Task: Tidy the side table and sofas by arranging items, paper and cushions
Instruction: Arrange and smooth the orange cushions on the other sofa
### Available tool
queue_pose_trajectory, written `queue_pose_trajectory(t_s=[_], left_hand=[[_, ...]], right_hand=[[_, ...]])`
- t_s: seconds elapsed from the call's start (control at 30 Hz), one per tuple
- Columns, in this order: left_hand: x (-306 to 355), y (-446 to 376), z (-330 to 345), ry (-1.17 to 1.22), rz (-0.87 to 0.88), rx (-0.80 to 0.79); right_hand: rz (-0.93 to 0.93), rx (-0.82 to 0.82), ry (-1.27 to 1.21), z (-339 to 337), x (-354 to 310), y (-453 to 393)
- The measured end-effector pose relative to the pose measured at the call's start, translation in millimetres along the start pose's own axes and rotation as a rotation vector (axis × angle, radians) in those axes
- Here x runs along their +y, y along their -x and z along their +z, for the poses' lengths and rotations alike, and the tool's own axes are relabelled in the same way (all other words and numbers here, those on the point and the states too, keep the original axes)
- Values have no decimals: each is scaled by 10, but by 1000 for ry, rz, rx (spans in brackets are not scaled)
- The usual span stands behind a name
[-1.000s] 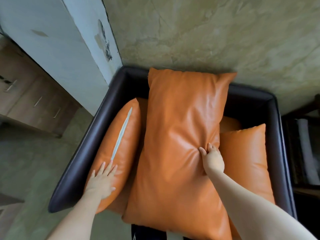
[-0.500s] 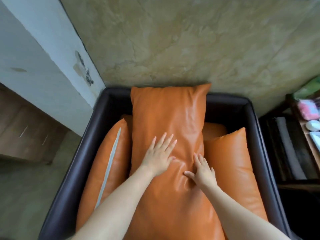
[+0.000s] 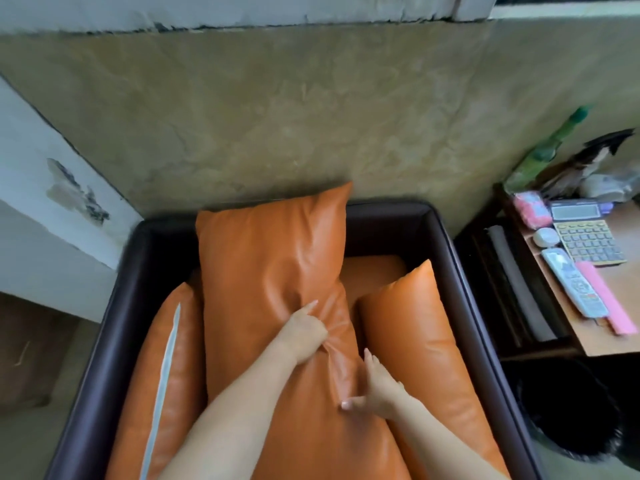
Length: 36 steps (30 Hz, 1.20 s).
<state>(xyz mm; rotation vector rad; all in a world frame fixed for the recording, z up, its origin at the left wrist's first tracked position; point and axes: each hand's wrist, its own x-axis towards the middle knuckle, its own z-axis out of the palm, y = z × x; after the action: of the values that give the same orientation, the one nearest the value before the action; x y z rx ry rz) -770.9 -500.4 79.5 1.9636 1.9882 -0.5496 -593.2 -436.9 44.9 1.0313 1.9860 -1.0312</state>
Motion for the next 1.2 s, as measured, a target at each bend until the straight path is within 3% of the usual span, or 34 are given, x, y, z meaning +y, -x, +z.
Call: queue_pose_trajectory(t_s=[0.17, 0.3, 0.43, 0.67, 1.2], left_hand=[[15, 118, -169, 111, -63, 77], [3, 272, -328, 104, -90, 66], [-176, 604, -557, 149, -202, 116], [-578, 1181, -1361, 355, -476, 351], [-958, 1031, -2599, 550, -677, 861]], right_hand=[[106, -10, -311, 246, -357, 106], [54, 316, 31, 383, -541, 360], [-80, 491, 114, 254, -793, 632], [-291, 757, 296, -691, -1285, 1131], [-525, 1159, 354, -2624, -1834, 1441]])
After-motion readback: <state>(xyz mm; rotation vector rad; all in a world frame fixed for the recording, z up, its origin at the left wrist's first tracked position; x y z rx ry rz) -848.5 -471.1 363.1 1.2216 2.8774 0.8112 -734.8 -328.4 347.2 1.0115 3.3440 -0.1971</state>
